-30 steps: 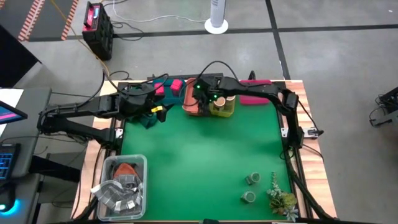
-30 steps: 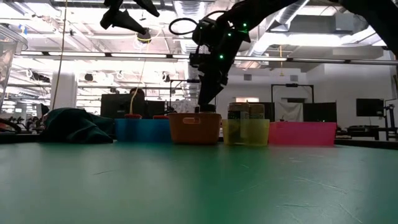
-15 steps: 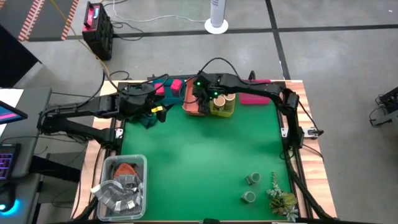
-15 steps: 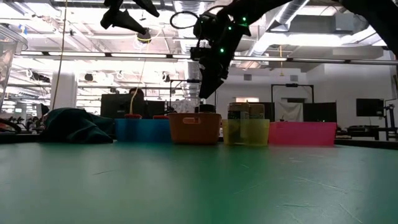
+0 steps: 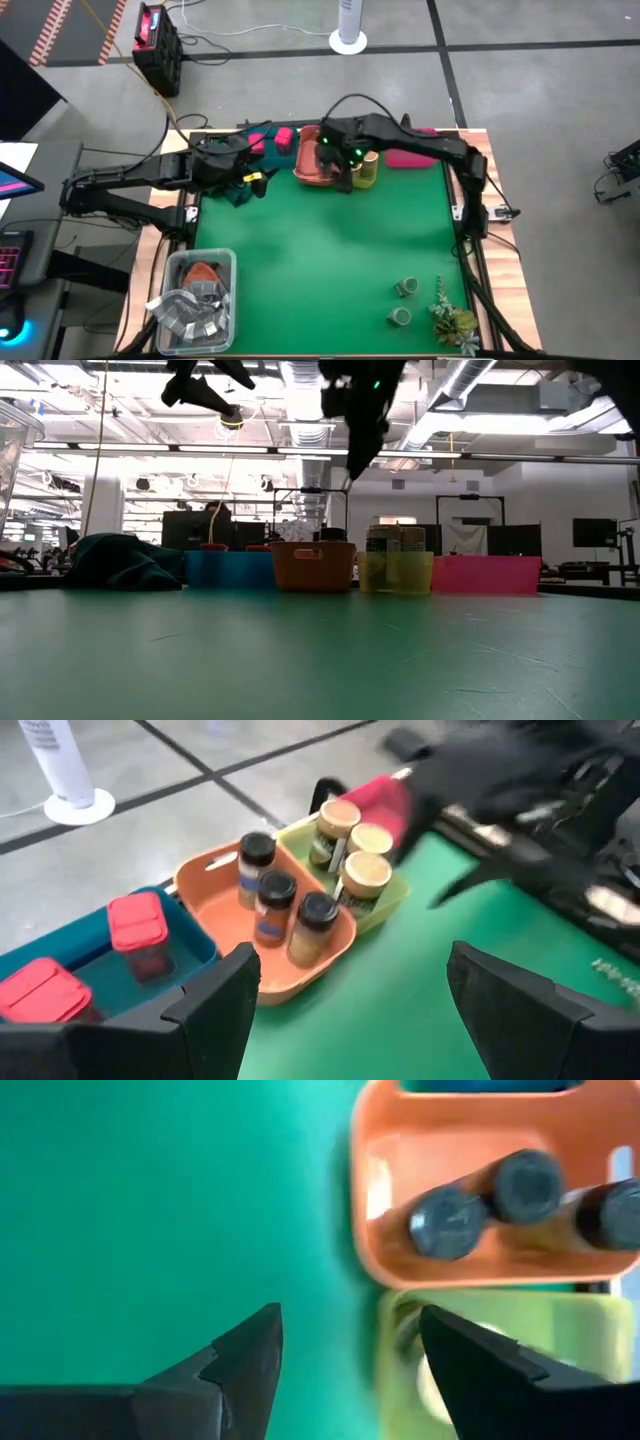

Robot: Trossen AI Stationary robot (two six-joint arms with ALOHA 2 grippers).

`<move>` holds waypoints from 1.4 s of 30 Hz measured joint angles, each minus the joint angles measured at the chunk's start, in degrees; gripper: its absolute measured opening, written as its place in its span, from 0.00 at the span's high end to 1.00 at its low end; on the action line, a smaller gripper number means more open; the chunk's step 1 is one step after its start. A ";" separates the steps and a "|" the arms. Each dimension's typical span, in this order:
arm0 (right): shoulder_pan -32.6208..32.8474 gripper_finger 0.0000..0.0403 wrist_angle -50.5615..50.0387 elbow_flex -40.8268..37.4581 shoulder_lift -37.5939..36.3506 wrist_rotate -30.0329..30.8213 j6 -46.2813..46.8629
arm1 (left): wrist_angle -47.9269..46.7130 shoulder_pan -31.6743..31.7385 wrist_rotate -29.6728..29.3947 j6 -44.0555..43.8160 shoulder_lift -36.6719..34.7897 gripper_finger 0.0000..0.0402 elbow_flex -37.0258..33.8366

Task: Sort spices by type
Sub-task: Put the top green seasoning bottle into the red bin

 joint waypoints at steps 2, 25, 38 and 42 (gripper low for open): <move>2.32 0.34 -0.80 -2.27 -2.84 -0.02 0.74 | -1.59 0.00 -0.02 -0.11 0.00 0.24 0.00; 36.59 0.32 2.89 -35.96 -33.53 4.20 35.94 | -0.80 0.00 2.02 11.20 0.00 0.24 0.00; 49.92 0.02 -2.46 -36.42 -25.44 -1.58 39.75 | -1.04 -0.02 5.77 11.39 0.00 0.24 0.00; 53.47 0.06 -2.06 -36.42 -22.66 -0.47 36.82 | -1.27 -0.02 6.36 11.54 0.00 0.24 0.00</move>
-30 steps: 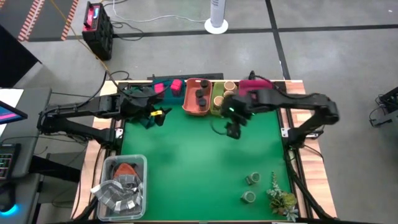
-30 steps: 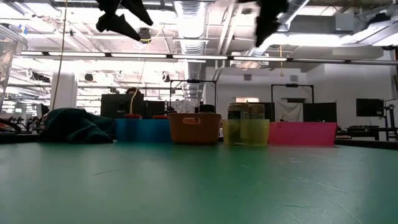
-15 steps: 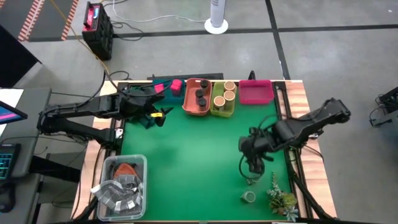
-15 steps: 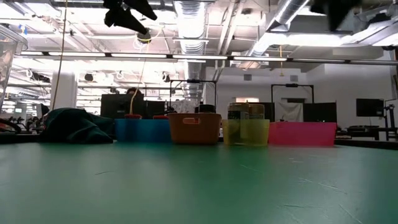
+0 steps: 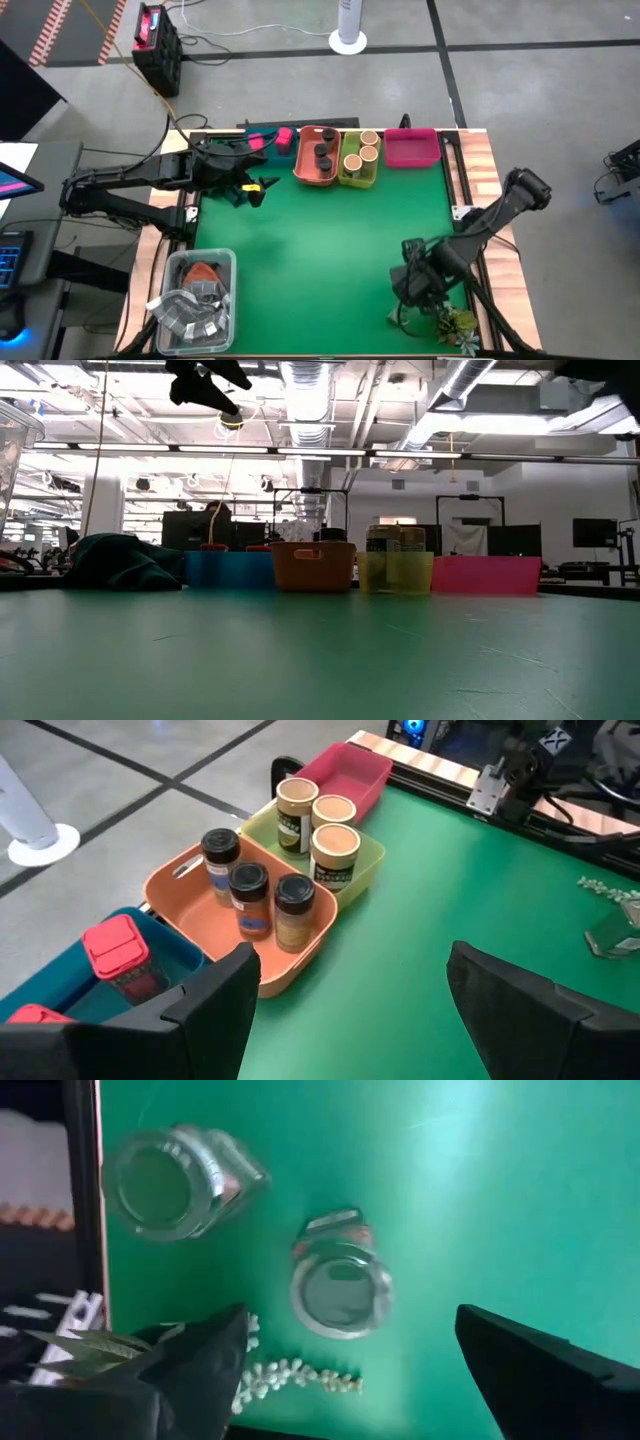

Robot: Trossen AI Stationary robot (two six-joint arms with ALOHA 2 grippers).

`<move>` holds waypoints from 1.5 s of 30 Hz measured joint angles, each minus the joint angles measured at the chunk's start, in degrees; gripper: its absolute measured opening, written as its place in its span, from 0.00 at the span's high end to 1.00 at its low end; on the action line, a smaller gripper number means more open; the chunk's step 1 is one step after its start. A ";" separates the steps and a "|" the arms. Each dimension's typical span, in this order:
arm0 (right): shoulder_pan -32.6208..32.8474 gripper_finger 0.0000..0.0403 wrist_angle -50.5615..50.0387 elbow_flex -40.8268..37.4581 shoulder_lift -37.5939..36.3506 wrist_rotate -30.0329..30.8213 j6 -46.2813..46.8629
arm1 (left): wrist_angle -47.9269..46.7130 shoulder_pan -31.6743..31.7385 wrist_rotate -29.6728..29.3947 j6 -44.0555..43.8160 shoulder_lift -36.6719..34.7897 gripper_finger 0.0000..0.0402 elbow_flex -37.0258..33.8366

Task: Sort spices by type
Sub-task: Put the top green seasoning bottle into the red bin, then put the bottom green seasoning bottle into the red bin

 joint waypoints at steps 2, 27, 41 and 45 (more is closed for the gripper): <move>1.38 0.07 0.18 0.00 1.55 0.57 -1.44 | 0.01 0.00 0.01 0.00 0.00 0.24 0.00; 1.91 0.08 -0.93 0.00 10.92 8.71 1.63 | -1.17 0.00 0.20 0.85 -0.02 0.24 0.00; -1.31 0.08 3.19 0.74 2.05 0.36 31.45 | -1.21 0.00 0.30 0.92 -0.02 0.24 0.00; 0.02 0.08 3.30 3.25 0.74 0.62 33.60 | -1.23 0.00 0.88 2.58 -0.02 0.24 0.00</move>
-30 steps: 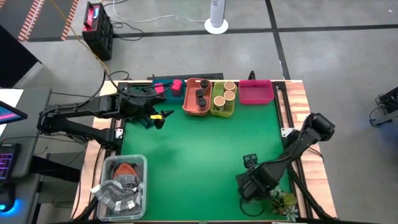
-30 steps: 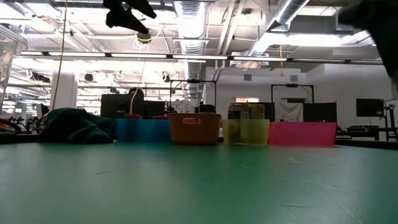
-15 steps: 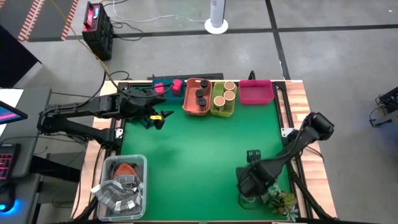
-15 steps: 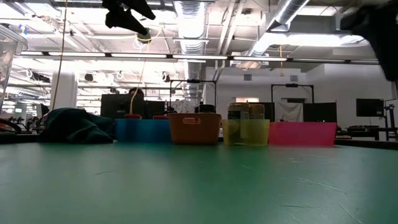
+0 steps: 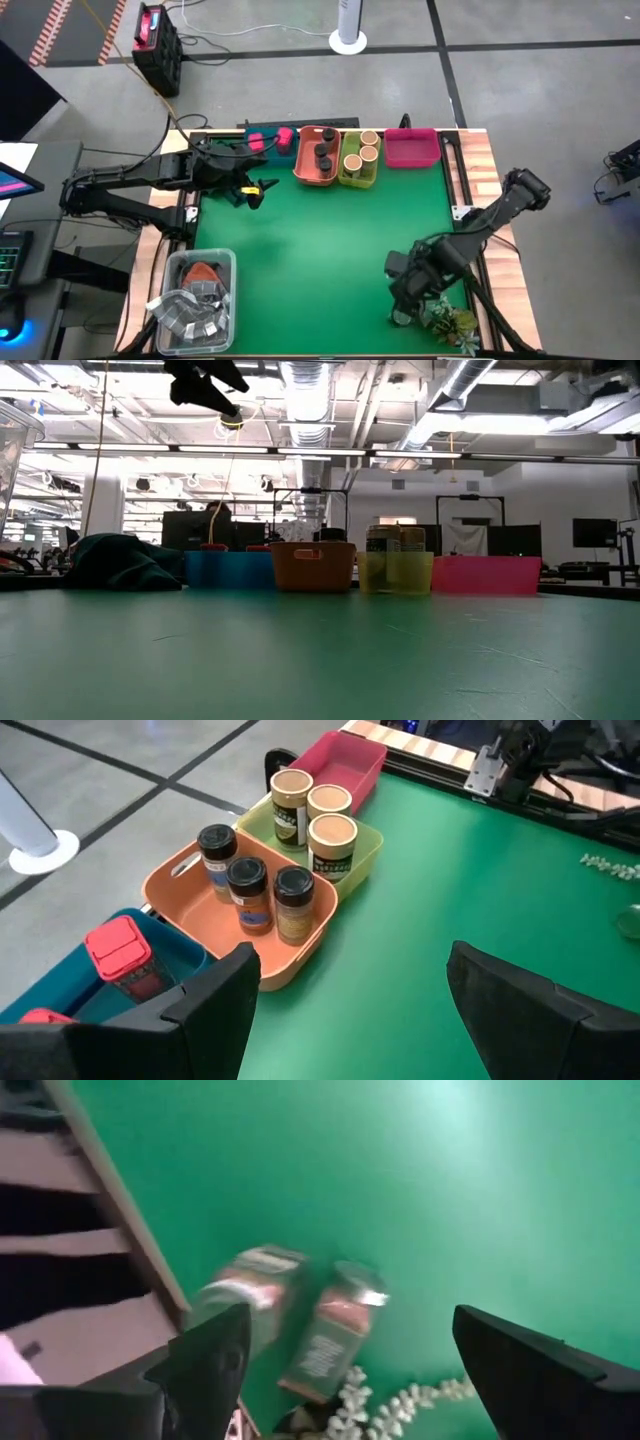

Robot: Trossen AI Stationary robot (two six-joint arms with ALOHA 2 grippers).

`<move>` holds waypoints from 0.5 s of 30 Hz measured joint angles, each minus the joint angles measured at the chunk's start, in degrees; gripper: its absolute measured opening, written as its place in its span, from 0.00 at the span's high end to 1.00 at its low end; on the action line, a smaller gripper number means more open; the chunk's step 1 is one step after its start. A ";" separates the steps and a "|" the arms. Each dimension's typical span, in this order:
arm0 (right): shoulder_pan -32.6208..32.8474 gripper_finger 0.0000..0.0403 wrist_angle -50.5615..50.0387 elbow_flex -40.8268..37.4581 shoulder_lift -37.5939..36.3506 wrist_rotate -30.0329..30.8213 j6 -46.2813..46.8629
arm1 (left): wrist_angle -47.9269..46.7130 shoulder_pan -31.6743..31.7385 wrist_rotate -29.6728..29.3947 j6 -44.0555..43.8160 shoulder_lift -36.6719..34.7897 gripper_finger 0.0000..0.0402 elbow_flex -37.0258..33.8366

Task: Sort spices by type
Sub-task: Put the bottom green seasoning bottle into the red bin

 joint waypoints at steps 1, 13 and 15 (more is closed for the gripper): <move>0.83 0.08 0.35 0.94 0.14 0.79 -0.82 | 0.00 0.00 0.02 0.51 0.00 0.24 0.00; 6.73 0.08 6.35 3.36 6.18 1.83 -6.87 | -0.39 0.01 0.59 1.95 0.00 0.24 0.00; 7.02 0.08 6.35 3.36 7.24 1.43 -7.26 | -1.38 0.02 0.63 1.95 0.00 0.24 0.00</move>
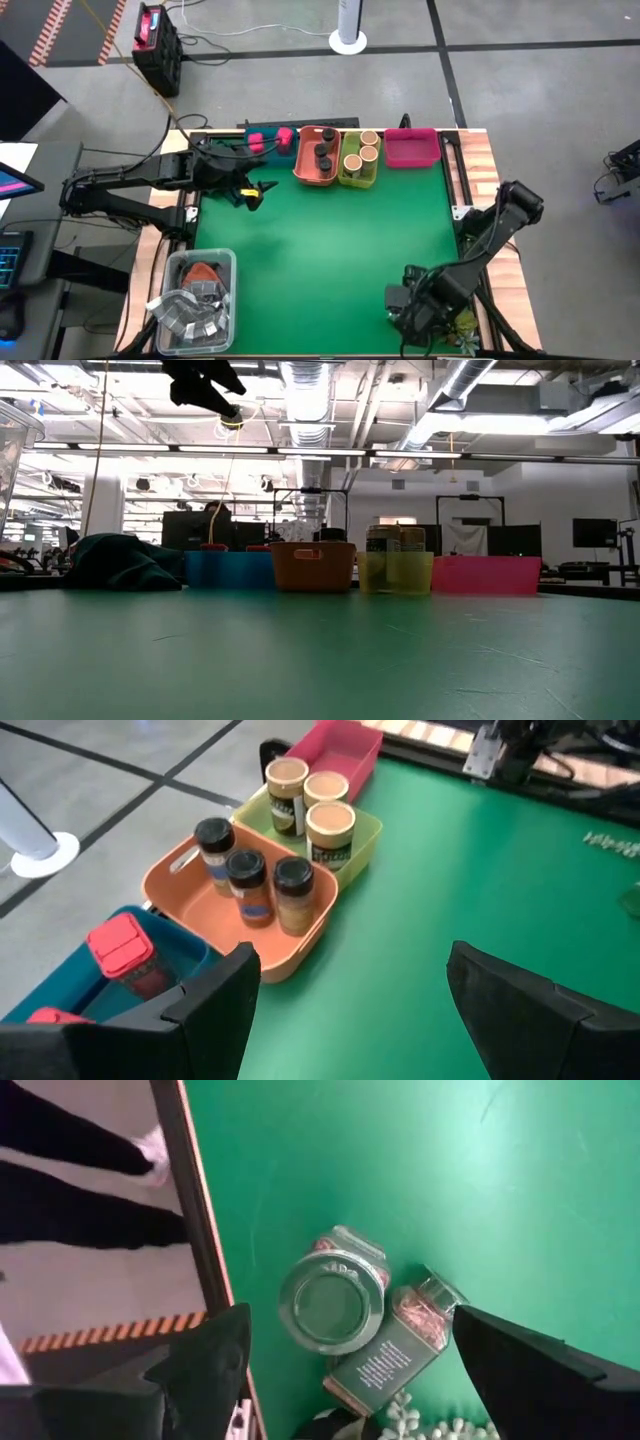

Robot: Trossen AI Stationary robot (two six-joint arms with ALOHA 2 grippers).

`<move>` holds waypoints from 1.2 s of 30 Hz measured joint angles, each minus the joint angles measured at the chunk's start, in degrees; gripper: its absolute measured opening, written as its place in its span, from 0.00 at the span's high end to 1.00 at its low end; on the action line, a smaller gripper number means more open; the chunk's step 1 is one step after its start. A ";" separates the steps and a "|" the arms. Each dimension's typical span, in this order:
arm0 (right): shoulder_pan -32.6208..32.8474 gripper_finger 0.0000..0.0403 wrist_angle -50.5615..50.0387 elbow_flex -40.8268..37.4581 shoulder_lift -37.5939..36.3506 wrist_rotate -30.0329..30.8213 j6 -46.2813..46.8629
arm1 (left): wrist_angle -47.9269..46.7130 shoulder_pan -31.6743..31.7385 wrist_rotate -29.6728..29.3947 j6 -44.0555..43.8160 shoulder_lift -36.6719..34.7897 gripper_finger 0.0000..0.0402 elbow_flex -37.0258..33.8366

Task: Sort spices by type
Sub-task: Put the bottom green seasoning bottle into the red bin

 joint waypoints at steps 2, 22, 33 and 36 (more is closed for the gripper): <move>0.23 0.08 -0.04 0.02 1.15 -0.19 -0.81 | -1.05 0.00 -0.02 0.00 0.00 0.24 0.00; 2.39 0.09 1.28 0.66 8.71 0.40 -11.36 | -2.97 0.02 -0.01 0.00 0.01 0.24 -0.02; 1.46 0.37 3.62 -0.09 11.42 0.36 -13.01 | -3.03 0.00 -0.04 0.74 0.00 0.24 -0.02; 1.23 0.40 3.34 -0.13 11.48 0.36 -13.17 | -3.02 0.00 -0.07 1.49 0.00 0.24 -0.02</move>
